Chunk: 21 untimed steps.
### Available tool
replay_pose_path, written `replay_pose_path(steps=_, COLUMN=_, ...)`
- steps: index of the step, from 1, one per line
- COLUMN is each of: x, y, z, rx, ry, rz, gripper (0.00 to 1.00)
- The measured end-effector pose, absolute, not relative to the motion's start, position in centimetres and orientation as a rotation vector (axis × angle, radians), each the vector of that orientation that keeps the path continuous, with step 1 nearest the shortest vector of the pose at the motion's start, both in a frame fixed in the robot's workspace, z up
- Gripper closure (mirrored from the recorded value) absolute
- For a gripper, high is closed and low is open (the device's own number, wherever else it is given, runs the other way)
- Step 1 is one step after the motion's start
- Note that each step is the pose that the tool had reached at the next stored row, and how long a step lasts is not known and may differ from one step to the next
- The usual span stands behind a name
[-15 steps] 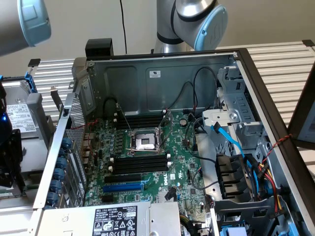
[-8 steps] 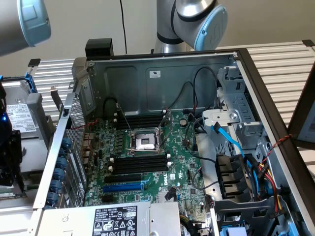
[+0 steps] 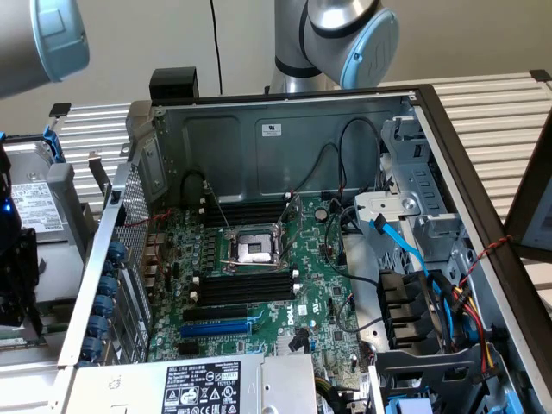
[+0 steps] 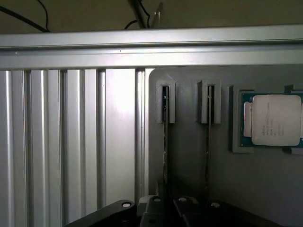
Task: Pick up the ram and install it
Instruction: 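Pick up the ram and move it above insertion slot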
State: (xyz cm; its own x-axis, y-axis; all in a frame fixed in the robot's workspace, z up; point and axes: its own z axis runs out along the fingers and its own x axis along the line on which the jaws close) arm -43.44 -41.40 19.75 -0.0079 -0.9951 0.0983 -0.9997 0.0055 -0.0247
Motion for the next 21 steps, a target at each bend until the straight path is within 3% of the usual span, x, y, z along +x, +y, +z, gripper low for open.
replay_pose_path(steps=5, x=-43.4, y=-41.4, z=20.5, rx=2.176, ry=-2.191, rz=0.137, gripper=0.88)
replay_pose_path(steps=21, x=-43.4, y=-41.7, z=27.1, rx=2.177, ry=-2.193, rz=0.141, gripper=0.88)
